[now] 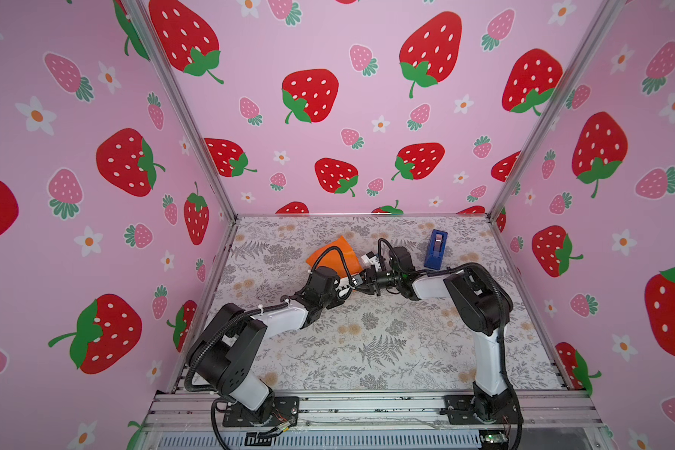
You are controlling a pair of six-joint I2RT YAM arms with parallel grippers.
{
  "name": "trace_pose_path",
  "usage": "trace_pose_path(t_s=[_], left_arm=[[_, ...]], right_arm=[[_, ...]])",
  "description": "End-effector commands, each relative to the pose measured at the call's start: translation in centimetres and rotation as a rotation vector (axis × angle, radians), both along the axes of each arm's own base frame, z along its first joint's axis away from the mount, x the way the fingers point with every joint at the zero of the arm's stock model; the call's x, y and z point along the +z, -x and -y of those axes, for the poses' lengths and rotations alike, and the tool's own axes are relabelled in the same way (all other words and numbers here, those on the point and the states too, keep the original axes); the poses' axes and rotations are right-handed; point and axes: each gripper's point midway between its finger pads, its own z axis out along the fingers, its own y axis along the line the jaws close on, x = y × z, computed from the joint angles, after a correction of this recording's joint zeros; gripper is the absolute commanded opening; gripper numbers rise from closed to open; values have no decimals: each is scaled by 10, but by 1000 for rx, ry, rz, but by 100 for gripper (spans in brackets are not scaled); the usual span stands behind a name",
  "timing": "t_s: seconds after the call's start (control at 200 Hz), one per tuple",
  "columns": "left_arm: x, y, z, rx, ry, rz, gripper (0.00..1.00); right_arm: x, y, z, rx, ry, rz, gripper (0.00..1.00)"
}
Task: Wrap a gift box in wrapping paper
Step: Stick the wrapping paper to the gift box.
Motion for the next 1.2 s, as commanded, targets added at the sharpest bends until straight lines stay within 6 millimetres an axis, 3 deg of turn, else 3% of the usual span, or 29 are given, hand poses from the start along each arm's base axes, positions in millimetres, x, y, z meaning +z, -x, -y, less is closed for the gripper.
trace_pose_path(t_s=[0.0,0.315,0.455,0.49,0.765,0.855,0.981,1.036,1.101,1.196], left_arm=[[-43,23,-15,-5,-85,-159,34],[-44,23,-13,-9,-84,-165,34],[-44,22,-13,-9,-84,-163,34],[-44,22,-13,-10,-85,-163,34],[-45,22,-14,-11,-88,-165,34],[-45,23,-14,-13,-89,-167,34],[-44,22,-14,-13,-87,-165,33],[-44,22,-14,-12,-87,-167,33],[-44,22,-14,-14,-88,-165,33],[-44,22,-13,-14,-86,-166,33]], right_arm=[[-1,5,2,-15,32,-45,35],[0,4,2,-25,41,-54,51],[0,4,3,-26,45,-51,51],[2,3,2,-25,46,-47,56],[22,5,6,-26,23,-11,56],[29,3,7,-34,7,8,52],[35,1,7,-38,-13,14,41],[38,1,7,-33,-31,17,32],[41,0,7,-38,-40,17,30],[40,-3,8,-50,-41,11,20]])
